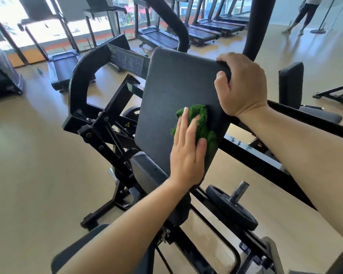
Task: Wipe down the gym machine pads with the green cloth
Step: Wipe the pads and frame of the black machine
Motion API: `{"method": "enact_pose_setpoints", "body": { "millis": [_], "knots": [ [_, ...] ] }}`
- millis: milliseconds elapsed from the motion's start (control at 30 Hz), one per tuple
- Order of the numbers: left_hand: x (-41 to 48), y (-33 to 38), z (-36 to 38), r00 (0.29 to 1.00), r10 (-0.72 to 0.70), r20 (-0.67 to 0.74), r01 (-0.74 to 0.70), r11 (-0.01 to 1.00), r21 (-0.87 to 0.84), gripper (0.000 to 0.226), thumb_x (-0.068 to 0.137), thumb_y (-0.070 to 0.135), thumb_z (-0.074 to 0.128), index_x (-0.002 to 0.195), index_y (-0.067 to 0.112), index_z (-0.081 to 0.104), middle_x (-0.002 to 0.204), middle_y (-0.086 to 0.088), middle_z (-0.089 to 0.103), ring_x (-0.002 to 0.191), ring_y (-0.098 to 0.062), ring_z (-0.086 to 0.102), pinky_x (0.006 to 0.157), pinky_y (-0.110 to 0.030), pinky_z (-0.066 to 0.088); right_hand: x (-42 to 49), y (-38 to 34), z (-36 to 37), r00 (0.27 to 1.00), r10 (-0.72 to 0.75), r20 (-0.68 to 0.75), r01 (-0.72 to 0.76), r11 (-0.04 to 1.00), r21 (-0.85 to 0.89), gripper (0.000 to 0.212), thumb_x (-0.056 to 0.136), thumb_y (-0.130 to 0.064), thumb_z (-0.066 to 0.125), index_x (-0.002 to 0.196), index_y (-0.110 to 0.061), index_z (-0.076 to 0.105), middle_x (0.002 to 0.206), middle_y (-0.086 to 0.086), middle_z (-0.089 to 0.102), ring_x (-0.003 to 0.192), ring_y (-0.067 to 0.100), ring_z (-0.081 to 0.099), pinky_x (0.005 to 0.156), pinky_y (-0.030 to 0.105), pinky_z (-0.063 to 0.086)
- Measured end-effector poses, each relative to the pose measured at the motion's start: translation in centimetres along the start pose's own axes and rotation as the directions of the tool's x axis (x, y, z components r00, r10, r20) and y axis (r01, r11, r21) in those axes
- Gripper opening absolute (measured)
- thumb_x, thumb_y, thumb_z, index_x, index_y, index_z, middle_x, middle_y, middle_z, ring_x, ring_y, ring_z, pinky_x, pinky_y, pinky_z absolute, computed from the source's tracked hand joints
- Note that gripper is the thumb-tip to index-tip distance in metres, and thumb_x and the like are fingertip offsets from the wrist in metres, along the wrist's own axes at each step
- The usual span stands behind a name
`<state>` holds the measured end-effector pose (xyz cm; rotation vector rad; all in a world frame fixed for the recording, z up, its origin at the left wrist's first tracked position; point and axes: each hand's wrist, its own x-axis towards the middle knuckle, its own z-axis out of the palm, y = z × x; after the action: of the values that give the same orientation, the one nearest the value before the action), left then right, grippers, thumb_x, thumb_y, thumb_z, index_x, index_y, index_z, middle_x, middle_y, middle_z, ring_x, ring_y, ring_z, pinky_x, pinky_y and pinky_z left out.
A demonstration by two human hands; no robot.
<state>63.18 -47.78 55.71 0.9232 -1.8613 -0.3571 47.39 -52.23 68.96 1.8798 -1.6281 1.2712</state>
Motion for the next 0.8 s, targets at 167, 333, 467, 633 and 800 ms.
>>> {"method": "enact_pose_setpoints", "body": {
  "millis": [167, 333, 467, 633, 800],
  "knots": [
    [5.4, -6.5, -2.1, 0.974, -0.2, -0.11, 0.199, 0.98, -0.014, 0.055, 0.104, 0.027, 0.035, 0.156, 0.009, 0.031, 0.169, -0.006, 0.02, 0.155, -0.017, 0.02, 0.121, -0.013, 0.008, 0.0, 0.2, 0.2, 1.0, 0.002, -0.01, -0.002, 1.0, 0.007, 0.049, 0.088, -0.035, 0.039, 0.12, -0.008, 0.065, 0.11, 0.011, 0.071, 0.099, 0.034, 0.064, 0.084, 0.047, 0.052],
    [5.9, -10.3, -2.8, 0.812, -0.548, -0.199, 0.525, 0.836, -0.162, 0.053, 0.11, 0.021, 0.033, 0.159, 0.005, 0.022, 0.17, -0.009, 0.015, 0.157, -0.022, 0.016, 0.12, -0.018, 0.007, 0.0, 0.2, 0.2, 1.0, -0.007, -0.021, 0.007, 1.0, 0.008, 0.048, 0.088, -0.034, 0.04, 0.12, -0.009, 0.066, 0.111, 0.01, 0.071, 0.099, 0.034, 0.064, 0.084, 0.048, 0.052],
    [-1.7, -6.3, -0.2, 0.814, -0.546, -0.195, 0.532, 0.838, -0.125, 0.057, 0.107, 0.027, 0.031, 0.159, 0.006, 0.023, 0.171, -0.005, 0.011, 0.158, -0.018, 0.011, 0.125, -0.024, 0.005, -0.1, 0.2, 0.2, 0.999, -0.014, -0.038, 0.015, 1.0, 0.008, 0.048, 0.088, -0.035, 0.039, 0.12, -0.01, 0.065, 0.11, 0.011, 0.07, 0.098, 0.036, 0.063, 0.082, 0.046, 0.051],
    [-7.6, -0.7, 1.2, 0.929, -0.369, -0.041, 0.367, 0.929, -0.047, 0.054, 0.104, 0.039, 0.027, 0.157, 0.024, 0.025, 0.171, 0.013, 0.004, 0.157, -0.008, 0.007, 0.126, -0.031, 0.014, -0.4, -1.0, 0.0, 0.995, -0.078, -0.059, 0.063, 0.973, -0.22, 0.041, 0.086, -0.027, 0.046, 0.116, -0.008, 0.066, 0.113, 0.014, 0.067, 0.1, 0.04, 0.06, 0.083, 0.045, 0.046],
    [-3.2, -3.4, -0.6, 0.955, -0.294, -0.039, 0.292, 0.955, -0.053, 0.053, 0.104, 0.036, 0.032, 0.156, 0.03, 0.026, 0.17, 0.015, 0.011, 0.154, -0.002, 0.012, 0.12, -0.011, 0.006, -2.3, -4.2, 1.3, 0.921, -0.373, 0.117, 0.388, 0.837, -0.385, 0.037, 0.08, -0.023, 0.051, 0.112, -0.011, 0.066, 0.122, 0.012, 0.065, 0.105, 0.037, 0.06, 0.092, 0.046, 0.038]
  ]
}}
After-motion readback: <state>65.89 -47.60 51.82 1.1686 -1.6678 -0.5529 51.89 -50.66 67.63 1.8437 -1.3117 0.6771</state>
